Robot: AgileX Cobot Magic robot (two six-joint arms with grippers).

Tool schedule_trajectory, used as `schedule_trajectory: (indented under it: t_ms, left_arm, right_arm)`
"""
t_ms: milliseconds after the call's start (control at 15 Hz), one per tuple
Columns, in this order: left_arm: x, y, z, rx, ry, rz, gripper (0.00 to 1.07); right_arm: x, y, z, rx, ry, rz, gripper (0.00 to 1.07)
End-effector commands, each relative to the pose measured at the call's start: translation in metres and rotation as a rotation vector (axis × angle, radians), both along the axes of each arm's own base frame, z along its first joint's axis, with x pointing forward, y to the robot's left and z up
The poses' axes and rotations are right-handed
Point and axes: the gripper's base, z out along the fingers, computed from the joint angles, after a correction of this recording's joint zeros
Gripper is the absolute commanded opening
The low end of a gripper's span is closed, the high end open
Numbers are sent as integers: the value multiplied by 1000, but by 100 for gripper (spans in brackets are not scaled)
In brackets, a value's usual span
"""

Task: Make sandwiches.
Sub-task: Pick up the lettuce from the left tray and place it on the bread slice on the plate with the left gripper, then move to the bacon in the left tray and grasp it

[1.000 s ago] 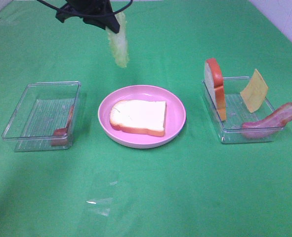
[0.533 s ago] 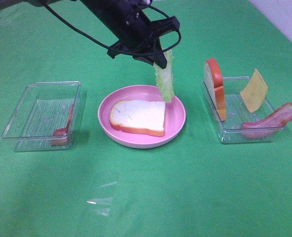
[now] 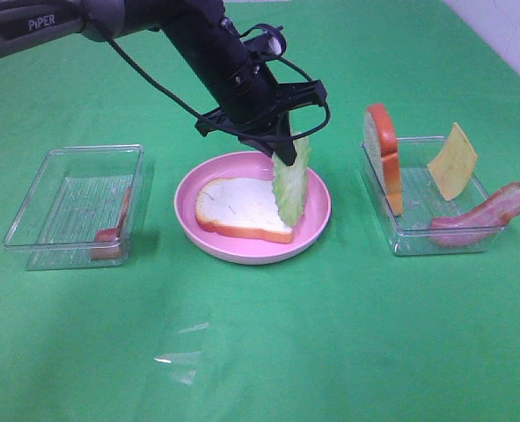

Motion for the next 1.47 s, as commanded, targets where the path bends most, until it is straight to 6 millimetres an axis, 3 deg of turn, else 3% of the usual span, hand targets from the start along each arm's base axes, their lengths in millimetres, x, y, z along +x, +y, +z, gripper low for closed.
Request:
schedule_trajectory:
  t_ms: [67, 267, 467, 600, 667, 800, 867, 1467]
  left_arm:
    - [-3, 8, -6, 118, 35, 7, 0]
    - [0, 17, -9, 226, 7, 27, 0]
    - [0, 15, -9, 207, 5, 32, 0]
    - [0, 15, -9, 204, 0, 24, 12]
    - [1, 15, -8, 202, -4, 26, 26]
    - [1, 14, -8, 198, -10, 30, 85]
    - [2, 14, -8, 196, -13, 31, 102]
    - [1, 16, -4, 207, -15, 23, 101]
  right_arm:
    - [-3, -1, -1, -1, -26, -15, 93]
    - [-3, -1, -1, -1, -26, -15, 93]
    - [-3, -1, -1, -1, -26, -15, 93]
    - [-3, -1, -1, -1, -26, -15, 93]
    - [-3, -1, -1, -1, -26, -15, 93]
    - [-3, -1, -1, -1, -26, -15, 93]
    - [-3, -1, -1, -1, -26, -15, 93]
    - [-3, -1, -1, -1, -26, -15, 93]
